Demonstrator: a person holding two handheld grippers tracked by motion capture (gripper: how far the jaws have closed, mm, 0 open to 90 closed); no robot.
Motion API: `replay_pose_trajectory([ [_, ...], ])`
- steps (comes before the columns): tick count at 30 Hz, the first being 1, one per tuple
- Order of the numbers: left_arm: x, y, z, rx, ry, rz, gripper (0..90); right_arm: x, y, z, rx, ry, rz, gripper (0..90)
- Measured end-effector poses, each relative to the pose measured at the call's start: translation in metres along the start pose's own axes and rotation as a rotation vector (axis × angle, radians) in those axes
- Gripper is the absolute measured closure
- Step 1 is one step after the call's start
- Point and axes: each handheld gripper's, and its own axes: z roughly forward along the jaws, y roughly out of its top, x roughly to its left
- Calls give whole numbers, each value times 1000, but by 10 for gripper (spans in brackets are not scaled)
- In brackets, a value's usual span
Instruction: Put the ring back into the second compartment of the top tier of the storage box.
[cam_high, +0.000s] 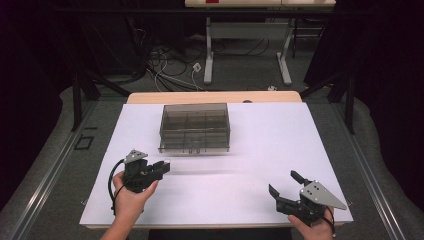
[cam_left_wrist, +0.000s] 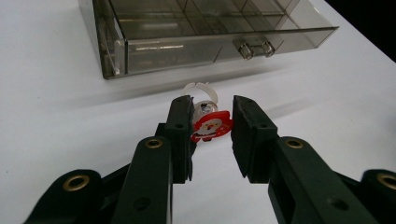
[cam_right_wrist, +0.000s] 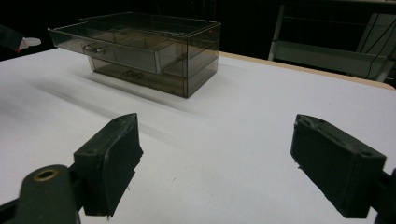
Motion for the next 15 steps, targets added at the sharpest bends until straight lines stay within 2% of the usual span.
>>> replay_pose_trajectory([
  [8, -1, 2, -7, -47, -6, 34, 689, 0, 0, 0, 0, 0, -1, 151],
  [15, -2, 2, -10, -76, -2, 39, 689, 0, 0, 0, 0, 2, -2, 151],
])
